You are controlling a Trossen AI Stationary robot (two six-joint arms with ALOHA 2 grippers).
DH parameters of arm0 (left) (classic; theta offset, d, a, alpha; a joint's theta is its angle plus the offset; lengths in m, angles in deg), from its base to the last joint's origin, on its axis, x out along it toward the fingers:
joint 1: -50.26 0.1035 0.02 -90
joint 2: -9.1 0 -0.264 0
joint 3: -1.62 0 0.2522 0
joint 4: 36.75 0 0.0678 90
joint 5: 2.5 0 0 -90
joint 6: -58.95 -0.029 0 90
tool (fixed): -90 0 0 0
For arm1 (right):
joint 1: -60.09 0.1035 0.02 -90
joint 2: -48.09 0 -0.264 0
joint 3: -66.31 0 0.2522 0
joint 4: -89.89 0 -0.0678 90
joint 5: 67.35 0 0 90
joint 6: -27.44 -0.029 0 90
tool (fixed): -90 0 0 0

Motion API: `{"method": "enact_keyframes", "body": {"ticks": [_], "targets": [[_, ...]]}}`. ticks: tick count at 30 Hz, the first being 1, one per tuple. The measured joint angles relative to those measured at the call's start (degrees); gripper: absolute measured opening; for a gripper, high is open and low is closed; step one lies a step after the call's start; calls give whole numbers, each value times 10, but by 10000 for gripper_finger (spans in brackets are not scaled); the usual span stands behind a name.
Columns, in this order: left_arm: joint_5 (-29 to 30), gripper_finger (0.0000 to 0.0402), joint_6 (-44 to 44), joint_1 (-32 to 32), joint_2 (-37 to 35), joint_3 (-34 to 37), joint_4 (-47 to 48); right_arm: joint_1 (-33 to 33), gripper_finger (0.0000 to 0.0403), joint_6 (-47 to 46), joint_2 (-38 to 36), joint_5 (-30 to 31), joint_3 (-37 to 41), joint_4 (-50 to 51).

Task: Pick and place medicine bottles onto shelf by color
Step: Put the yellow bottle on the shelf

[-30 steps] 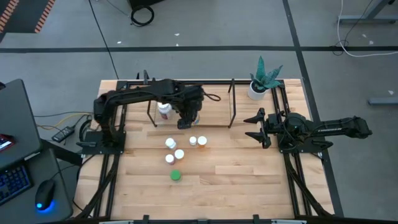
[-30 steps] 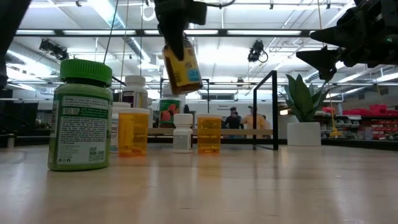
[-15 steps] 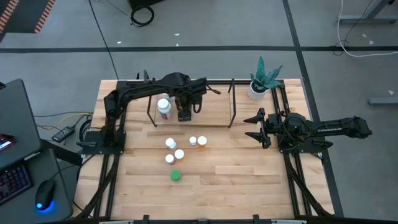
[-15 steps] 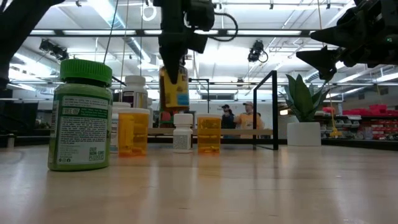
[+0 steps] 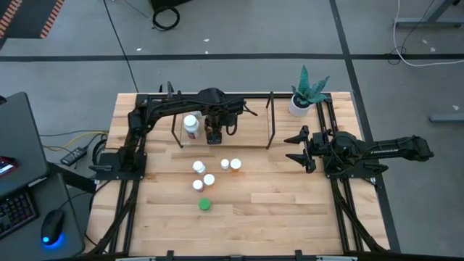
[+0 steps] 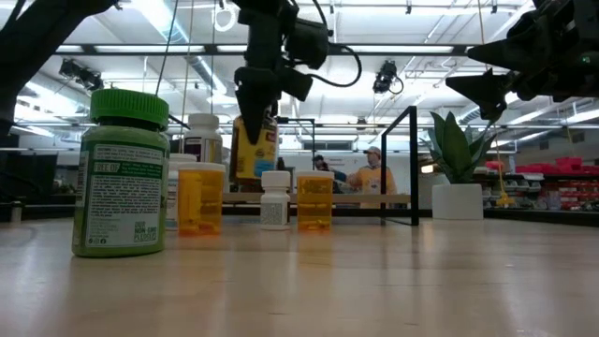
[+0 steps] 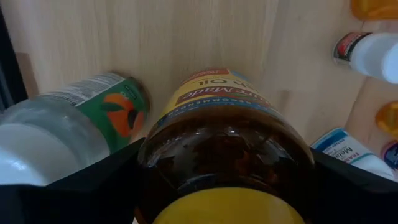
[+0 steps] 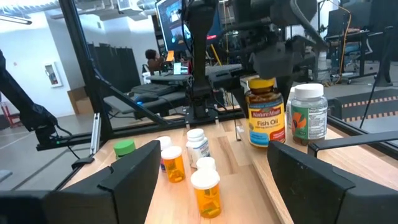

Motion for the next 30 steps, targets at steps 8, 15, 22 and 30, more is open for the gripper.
{"method": "enact_keyframes", "body": {"ticks": [8,15,22,30], "targets": [[15,341,0,1,8,0,9,0,303,0,0,0,0,-8],[16,348,10,1,9,0,20,0,303,0,0,0,0,-9],[21,370,18,1,9,0,20,0,303,0,0,0,0,-9],[22,377,20,1,9,0,20,0,303,0,0,0,0,-9]]}}
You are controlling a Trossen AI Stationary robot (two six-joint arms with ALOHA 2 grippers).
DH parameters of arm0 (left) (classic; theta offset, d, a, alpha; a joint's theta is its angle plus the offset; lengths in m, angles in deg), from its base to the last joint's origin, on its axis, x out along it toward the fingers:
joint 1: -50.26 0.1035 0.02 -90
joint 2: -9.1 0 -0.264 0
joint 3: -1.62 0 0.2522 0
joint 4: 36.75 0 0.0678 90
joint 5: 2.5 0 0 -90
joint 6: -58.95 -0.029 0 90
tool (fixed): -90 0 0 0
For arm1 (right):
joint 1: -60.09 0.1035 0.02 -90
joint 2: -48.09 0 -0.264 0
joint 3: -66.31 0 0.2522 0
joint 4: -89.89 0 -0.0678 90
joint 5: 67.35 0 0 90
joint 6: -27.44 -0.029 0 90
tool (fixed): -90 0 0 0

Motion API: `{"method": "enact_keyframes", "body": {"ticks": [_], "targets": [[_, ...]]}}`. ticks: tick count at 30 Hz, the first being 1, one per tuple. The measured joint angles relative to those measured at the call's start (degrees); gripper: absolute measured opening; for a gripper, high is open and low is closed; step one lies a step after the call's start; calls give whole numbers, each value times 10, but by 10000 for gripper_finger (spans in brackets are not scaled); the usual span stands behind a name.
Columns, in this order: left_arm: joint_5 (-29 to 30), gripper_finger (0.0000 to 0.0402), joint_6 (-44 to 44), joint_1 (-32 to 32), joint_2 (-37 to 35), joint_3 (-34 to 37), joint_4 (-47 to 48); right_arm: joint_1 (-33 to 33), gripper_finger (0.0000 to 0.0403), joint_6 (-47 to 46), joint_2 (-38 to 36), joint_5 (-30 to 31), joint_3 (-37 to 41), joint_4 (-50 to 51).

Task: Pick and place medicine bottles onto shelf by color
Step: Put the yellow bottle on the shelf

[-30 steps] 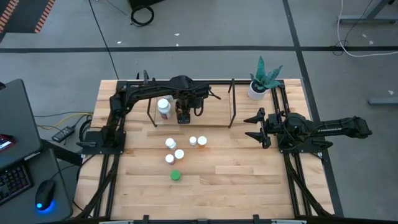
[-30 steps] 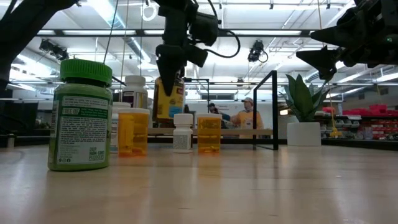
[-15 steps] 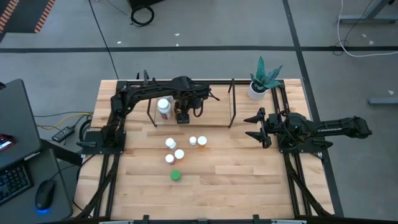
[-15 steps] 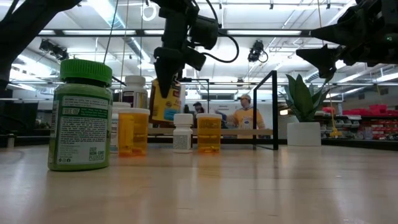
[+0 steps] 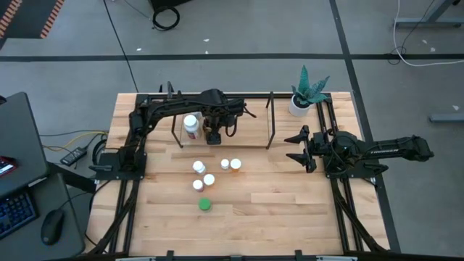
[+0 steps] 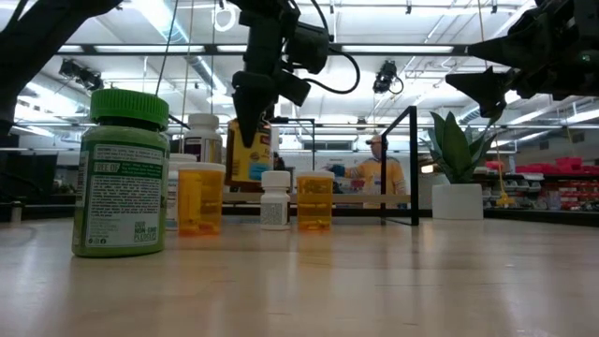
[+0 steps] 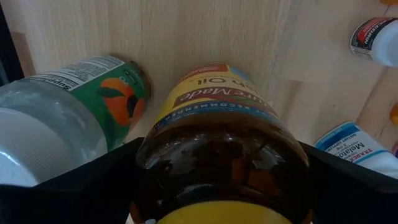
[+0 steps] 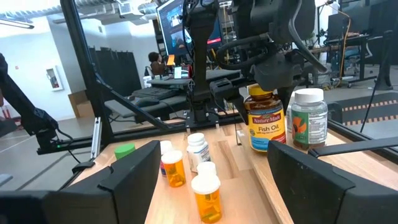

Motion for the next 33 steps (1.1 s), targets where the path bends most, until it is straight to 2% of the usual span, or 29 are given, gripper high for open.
{"method": "enact_keyframes", "body": {"ticks": [23,29,33], "targets": [[3,399,38,-2,0,0,9,0,303,0,0,0,0,0],[51,398,38,-9,0,0,40,0,303,0,0,0,0,0],[54,397,41,-11,-3,-2,49,0,303,0,0,0,0,0]]}}
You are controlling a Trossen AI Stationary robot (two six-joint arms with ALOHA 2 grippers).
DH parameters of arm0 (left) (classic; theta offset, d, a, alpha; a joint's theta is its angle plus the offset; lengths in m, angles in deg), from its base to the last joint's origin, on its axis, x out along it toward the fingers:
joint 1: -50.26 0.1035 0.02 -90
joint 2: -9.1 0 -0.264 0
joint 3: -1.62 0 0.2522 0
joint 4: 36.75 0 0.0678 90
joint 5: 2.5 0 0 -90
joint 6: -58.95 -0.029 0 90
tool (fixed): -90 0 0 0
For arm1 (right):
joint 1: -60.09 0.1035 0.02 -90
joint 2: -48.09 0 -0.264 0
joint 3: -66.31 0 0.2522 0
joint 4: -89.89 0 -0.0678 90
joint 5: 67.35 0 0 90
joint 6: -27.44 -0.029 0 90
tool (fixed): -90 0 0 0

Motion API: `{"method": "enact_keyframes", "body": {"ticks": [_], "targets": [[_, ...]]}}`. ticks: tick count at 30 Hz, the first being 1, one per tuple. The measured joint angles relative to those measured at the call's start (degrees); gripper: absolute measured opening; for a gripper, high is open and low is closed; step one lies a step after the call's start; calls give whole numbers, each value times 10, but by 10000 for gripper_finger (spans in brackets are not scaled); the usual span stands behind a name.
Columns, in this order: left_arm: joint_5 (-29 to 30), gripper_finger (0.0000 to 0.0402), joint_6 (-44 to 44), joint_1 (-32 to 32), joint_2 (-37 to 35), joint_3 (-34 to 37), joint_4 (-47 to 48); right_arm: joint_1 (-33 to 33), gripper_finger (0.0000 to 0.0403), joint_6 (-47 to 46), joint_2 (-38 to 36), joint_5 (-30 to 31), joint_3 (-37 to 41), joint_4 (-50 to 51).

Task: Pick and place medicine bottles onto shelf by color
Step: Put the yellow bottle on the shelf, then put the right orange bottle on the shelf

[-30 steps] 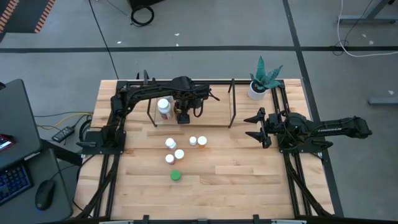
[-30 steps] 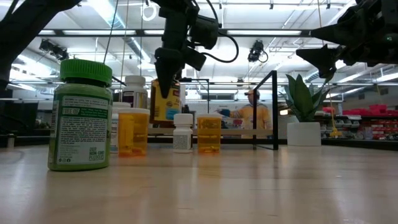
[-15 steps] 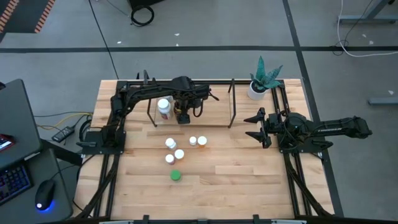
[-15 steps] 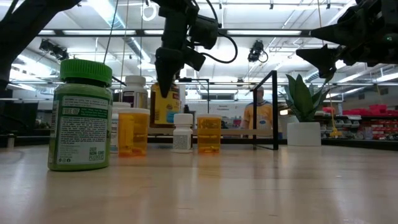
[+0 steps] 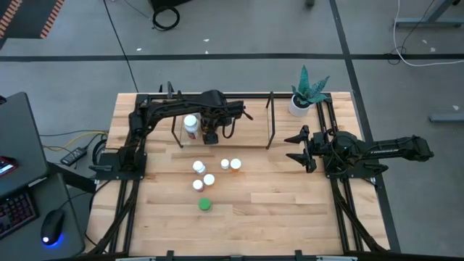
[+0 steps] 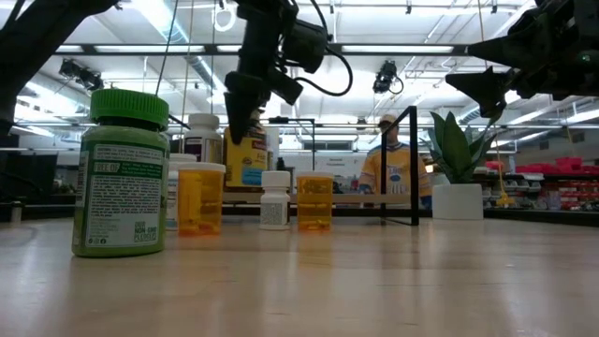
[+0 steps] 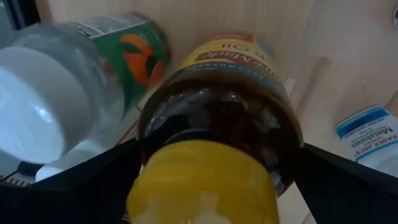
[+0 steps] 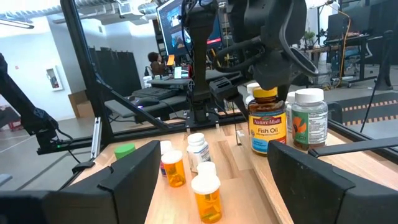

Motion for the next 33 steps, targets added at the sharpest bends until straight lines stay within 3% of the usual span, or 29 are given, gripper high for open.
{"method": "enact_keyframes", "body": {"ticks": [11,33], "targets": [[2,396,4,-7,-22,-1,6,0,303,0,0,0,0,0],[33,396,56,-40,-138,-1,-10,0,303,0,0,0,0,0]]}}
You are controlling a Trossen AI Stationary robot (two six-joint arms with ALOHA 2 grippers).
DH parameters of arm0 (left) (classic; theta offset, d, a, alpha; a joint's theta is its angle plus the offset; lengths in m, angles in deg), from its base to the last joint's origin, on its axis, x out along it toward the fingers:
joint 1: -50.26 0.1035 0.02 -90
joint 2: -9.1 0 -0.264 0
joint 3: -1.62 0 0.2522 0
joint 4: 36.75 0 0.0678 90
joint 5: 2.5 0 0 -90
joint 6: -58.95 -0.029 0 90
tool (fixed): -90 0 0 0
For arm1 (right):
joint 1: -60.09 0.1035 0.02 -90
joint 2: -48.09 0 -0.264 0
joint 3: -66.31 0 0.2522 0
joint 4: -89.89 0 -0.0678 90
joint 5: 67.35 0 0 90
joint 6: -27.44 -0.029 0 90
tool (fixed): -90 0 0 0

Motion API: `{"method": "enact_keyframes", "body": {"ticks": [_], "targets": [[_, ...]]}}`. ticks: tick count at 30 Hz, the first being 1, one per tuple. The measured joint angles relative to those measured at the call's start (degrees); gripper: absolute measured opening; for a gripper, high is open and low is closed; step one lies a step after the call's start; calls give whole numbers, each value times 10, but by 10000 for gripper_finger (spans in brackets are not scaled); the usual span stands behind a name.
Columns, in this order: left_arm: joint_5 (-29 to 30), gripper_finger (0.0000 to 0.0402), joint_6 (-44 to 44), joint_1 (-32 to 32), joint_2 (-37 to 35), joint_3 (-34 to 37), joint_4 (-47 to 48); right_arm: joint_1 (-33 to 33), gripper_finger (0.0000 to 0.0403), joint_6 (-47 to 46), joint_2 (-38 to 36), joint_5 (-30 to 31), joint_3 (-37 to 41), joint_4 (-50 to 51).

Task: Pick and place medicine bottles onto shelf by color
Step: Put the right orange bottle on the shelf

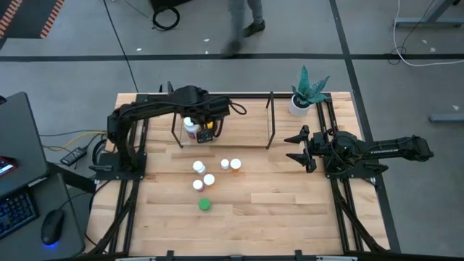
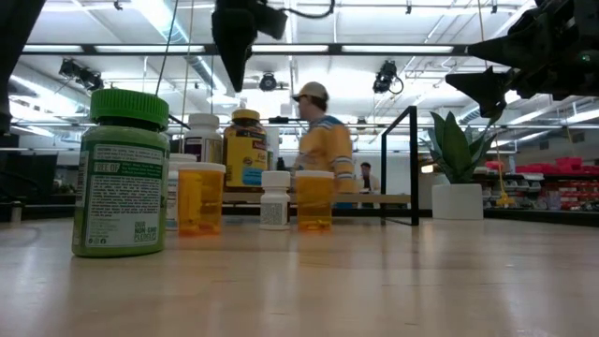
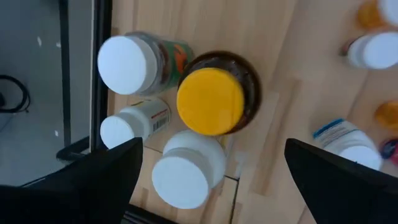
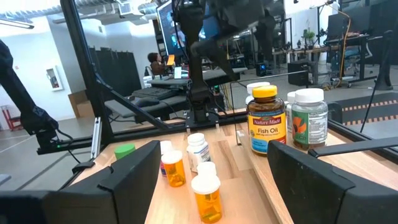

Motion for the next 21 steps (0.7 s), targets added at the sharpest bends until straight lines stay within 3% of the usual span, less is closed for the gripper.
{"method": "enact_keyframes", "body": {"ticks": [3,9,13,21], "targets": [[-9,396,19,-17,-16,0,-6,0,303,0,0,0,0,0],[-83,396,48,-74,-27,0,-45,0,303,0,0,0,0,0],[-85,396,48,-120,-28,16,-78,0,303,0,0,0,0,0],[-71,373,53,-151,-83,208,-192,0,303,0,0,0,0,0]]}}
